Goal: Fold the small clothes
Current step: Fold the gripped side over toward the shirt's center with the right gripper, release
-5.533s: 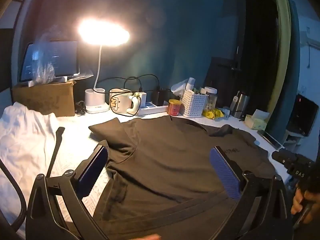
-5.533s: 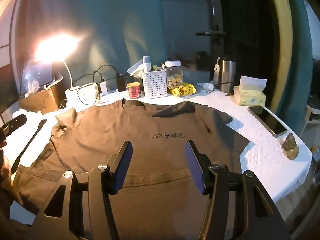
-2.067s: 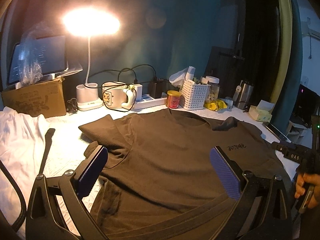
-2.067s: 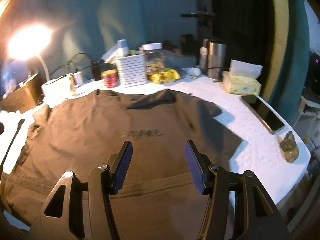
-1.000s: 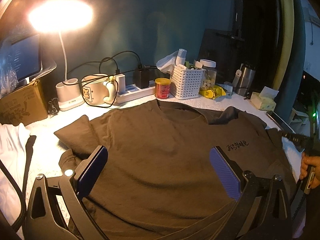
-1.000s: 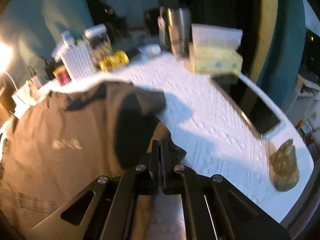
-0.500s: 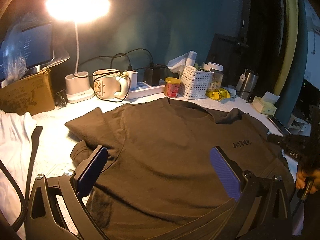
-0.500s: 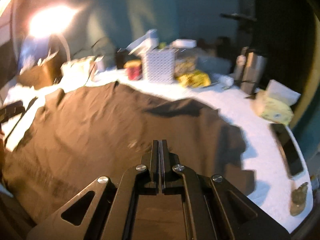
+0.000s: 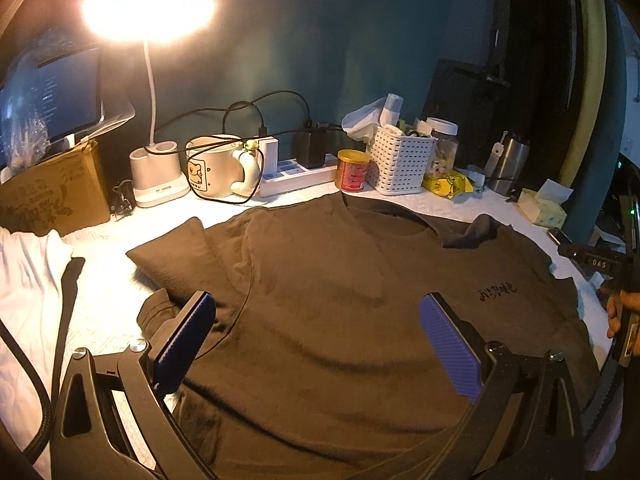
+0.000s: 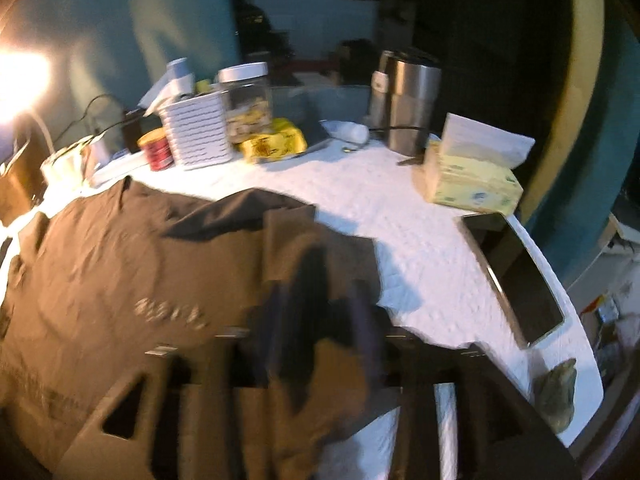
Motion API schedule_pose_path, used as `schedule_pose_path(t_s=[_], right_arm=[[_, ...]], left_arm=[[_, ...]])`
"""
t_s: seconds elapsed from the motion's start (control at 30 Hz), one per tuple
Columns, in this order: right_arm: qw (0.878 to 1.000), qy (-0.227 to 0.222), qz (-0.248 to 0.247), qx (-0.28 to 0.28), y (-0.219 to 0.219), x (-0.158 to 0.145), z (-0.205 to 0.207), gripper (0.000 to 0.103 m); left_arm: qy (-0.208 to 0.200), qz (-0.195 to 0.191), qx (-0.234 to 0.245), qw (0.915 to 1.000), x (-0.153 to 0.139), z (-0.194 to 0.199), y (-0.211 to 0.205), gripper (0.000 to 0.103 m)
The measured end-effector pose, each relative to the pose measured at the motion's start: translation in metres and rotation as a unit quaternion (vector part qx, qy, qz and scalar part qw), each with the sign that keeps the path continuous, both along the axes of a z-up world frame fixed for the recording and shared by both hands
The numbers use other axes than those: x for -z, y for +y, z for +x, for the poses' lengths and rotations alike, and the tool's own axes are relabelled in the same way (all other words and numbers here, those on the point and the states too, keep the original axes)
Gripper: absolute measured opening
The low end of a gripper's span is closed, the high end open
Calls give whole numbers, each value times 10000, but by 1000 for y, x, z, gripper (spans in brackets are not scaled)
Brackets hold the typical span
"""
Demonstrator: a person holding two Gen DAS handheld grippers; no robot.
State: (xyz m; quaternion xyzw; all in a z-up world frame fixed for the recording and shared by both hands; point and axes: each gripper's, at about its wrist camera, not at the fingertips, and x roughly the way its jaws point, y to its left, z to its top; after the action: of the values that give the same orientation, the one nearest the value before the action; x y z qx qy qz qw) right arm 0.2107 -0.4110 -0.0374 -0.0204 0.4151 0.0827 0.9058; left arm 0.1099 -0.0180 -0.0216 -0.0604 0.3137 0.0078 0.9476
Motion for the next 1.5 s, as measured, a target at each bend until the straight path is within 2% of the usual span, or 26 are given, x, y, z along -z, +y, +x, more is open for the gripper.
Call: schedule_pose_path(t_s=[0.2,0.3,0.43,0.53,0.6,0.63,0.7,0.9,1.03,1.2,1.5], right_arm=[[9998,151,141,-10,-20,16,28,52],[9991,395,142,10,-26,33,42,52],[9960,803,376,-92,-30,54,54,52],[9959,754,450,-194,-25,58,55,51],[9952,708,623,-273,-22,59,54,17],[9944,730,708,-288,-21,60,55,8],[9954,617,687,-265,-19,56,54,8],[9980,43,434,-454,2,18,42,7],[9965,-96,336,-764,30,-3,35,7],[9937,-6,236,-1093,64,-2,28,7],[9891,658,41,-1315,118,36,20,8]], left_arm=[[141,198,-22,9997,1,17,-10,101],[226,261,-38,9994,3,25,-13,101],[294,286,-56,9991,4,31,-14,101],[310,292,-37,9991,5,33,-15,101],[317,287,-6,9991,5,33,-14,101],[306,289,2,9991,4,32,-13,101],[279,276,3,9992,3,30,-12,101],[151,110,10,9998,1,22,-2,101],[76,-15,24,10000,2,14,7,101],[13,-156,-38,9999,4,4,22,101],[29,-318,-104,9994,11,-12,41,101]])
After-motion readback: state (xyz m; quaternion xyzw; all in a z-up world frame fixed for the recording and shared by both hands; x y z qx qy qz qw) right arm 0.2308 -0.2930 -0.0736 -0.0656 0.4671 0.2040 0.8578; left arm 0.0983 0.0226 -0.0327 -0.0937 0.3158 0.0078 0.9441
